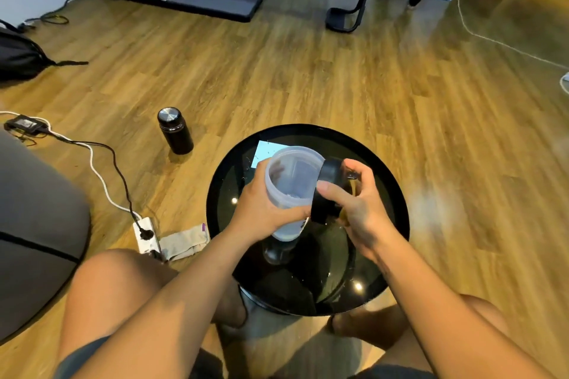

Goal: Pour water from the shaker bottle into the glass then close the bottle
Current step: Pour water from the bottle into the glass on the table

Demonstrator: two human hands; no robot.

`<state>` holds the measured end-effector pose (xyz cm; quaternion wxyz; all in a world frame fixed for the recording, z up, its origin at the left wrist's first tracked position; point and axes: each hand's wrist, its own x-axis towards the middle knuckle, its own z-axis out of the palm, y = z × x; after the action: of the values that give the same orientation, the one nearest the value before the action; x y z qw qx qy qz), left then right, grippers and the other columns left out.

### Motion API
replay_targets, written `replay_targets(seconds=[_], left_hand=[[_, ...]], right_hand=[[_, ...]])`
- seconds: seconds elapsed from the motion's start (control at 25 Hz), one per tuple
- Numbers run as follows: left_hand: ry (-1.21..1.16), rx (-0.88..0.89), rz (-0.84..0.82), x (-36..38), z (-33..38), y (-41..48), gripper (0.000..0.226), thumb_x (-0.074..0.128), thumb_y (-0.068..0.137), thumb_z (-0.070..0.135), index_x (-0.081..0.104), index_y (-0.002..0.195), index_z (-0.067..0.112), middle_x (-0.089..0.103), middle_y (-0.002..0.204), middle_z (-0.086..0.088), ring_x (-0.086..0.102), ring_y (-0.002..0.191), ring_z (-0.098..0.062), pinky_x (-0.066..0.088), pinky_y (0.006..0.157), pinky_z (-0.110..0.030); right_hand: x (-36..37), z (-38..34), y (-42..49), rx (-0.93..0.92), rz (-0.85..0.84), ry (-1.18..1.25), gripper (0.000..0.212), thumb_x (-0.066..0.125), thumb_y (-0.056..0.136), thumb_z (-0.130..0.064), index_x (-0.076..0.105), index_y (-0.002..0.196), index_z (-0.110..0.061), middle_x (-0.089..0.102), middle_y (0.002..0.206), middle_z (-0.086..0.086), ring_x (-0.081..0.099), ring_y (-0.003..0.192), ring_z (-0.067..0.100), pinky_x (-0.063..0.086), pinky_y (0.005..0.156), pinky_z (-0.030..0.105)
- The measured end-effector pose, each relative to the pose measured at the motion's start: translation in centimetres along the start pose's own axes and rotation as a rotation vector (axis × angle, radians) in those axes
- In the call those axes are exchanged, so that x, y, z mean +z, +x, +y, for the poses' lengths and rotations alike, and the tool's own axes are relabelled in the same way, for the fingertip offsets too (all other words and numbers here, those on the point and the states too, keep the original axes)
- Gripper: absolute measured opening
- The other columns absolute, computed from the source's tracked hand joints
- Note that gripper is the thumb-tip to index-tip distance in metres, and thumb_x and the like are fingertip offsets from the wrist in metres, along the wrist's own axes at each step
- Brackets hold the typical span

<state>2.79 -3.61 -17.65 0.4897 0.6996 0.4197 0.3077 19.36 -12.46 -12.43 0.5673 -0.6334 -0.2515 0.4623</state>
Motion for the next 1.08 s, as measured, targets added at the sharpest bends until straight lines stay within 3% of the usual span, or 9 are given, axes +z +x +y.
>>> replay_targets(seconds=[0.08, 0.2, 0.4, 0.56, 0.64, 0.76, 0.88, 1.0, 1.08], left_hand=[[-0.012, 0.004, 0.000, -0.1, 0.0, 0.1, 0.103, 0.093, 0.054, 0.061, 0.040, 0.141, 0.045, 0.053, 0.139, 0.025, 0.052, 0.132, -0.001, 0.051, 0.107, -0.043], [-0.035, 0.027, 0.002, 0.0, -0.4, 0.2, 0.109, 0.093, 0.053, 0.058, 0.041, 0.145, 0.035, 0.054, 0.143, 0.016, 0.051, 0.135, -0.007, 0.047, 0.112, -0.049], [-0.028, 0.067, 0.049, 1.0, -0.2, 0.0, 0.127, 0.096, 0.043, 0.045, 0.037, 0.151, 0.014, 0.051, 0.148, -0.005, 0.049, 0.139, -0.020, 0.043, 0.115, -0.051], [0.004, 0.133, 0.100, 1.6, 0.5, 0.0, 0.111, 0.098, 0.049, 0.038, 0.047, 0.145, 0.015, 0.057, 0.143, -0.002, 0.055, 0.134, -0.019, 0.048, 0.110, -0.046], [0.040, 0.150, 0.141, 1.6, 0.8, -0.2, 0.110, 0.098, 0.049, 0.039, 0.048, 0.145, 0.015, 0.058, 0.143, 0.000, 0.055, 0.134, -0.017, 0.049, 0.109, -0.044], [0.126, 0.197, 0.133, 1.6, 0.9, 0.4, 0.109, 0.098, 0.050, 0.035, 0.049, 0.143, 0.009, 0.059, 0.142, -0.005, 0.056, 0.133, -0.022, 0.047, 0.109, -0.047], [0.213, 0.229, 0.059, 1.9, 1.3, 1.4, 0.109, 0.099, 0.050, 0.034, 0.050, 0.141, 0.002, 0.060, 0.141, -0.010, 0.057, 0.131, -0.028, 0.047, 0.109, -0.050], [0.259, 0.256, 0.061, 2.4, 1.5, 1.3, 0.112, 0.094, 0.049, 0.045, 0.045, 0.145, 0.014, 0.055, 0.144, 0.000, 0.054, 0.132, -0.014, 0.046, 0.109, -0.033], [0.295, 0.271, 0.054, 2.9, 1.9, 1.7, 0.111, 0.093, 0.048, 0.049, 0.038, 0.144, 0.036, 0.048, 0.142, 0.026, 0.049, 0.130, 0.005, 0.042, 0.105, -0.015]], right_hand=[[-2.1, 0.3, 0.3, 0.012, 0.019, 0.200, 0.082, 0.086, 0.057, -0.040, 0.050, 0.130, -0.028, 0.062, 0.128, 0.013, 0.065, 0.111, 0.033, 0.058, 0.080, 0.051], [-6.6, 1.1, -0.1, 0.075, -0.099, 0.594, 0.072, 0.078, 0.071, -0.034, 0.054, 0.134, -0.010, 0.053, 0.142, 0.022, 0.054, 0.128, 0.042, 0.039, 0.106, 0.065], [-11.5, 5.1, -1.5, 0.125, -0.136, 0.914, 0.058, 0.077, 0.071, -0.035, 0.069, 0.122, -0.010, 0.055, 0.141, 0.022, 0.051, 0.129, 0.046, 0.038, 0.105, 0.067], [-12.5, 8.4, -1.7, 0.218, -0.050, 1.029, 0.091, 0.096, 0.050, -0.043, 0.064, 0.130, -0.011, 0.059, 0.137, 0.024, 0.056, 0.123, 0.047, 0.045, 0.097, 0.065], [-12.5, 9.6, -1.4, 0.247, -0.043, 1.025, 0.102, 0.096, 0.049, -0.044, 0.056, 0.138, -0.014, 0.058, 0.139, 0.022, 0.055, 0.126, 0.044, 0.040, 0.104, 0.063], [-12.9, 11.2, -0.6, 0.229, -0.099, 1.030, 0.070, 0.076, 0.076, -0.047, 0.059, 0.136, -0.013, 0.057, 0.141, 0.020, 0.055, 0.128, 0.039, 0.030, 0.114, 0.058], [-13.0, 11.8, 0.5, 0.271, -0.051, 1.027, 0.058, 0.069, 0.080, -0.047, 0.067, 0.127, -0.013, 0.061, 0.135, 0.020, 0.057, 0.125, 0.042, 0.036, 0.110, 0.060], [-13.1, 12.2, 1.6, 0.286, 0.020, 1.023, 0.072, 0.078, 0.070, -0.047, 0.061, 0.132, -0.015, 0.062, 0.133, 0.021, 0.058, 0.122, 0.044, 0.046, 0.100, 0.061], [-13.8, 12.6, 2.1, 0.283, 0.056, 1.040, 0.086, 0.086, 0.060, -0.046, 0.058, 0.135, -0.016, 0.062, 0.133, 0.021, 0.060, 0.118, 0.045, 0.050, 0.094, 0.061]])
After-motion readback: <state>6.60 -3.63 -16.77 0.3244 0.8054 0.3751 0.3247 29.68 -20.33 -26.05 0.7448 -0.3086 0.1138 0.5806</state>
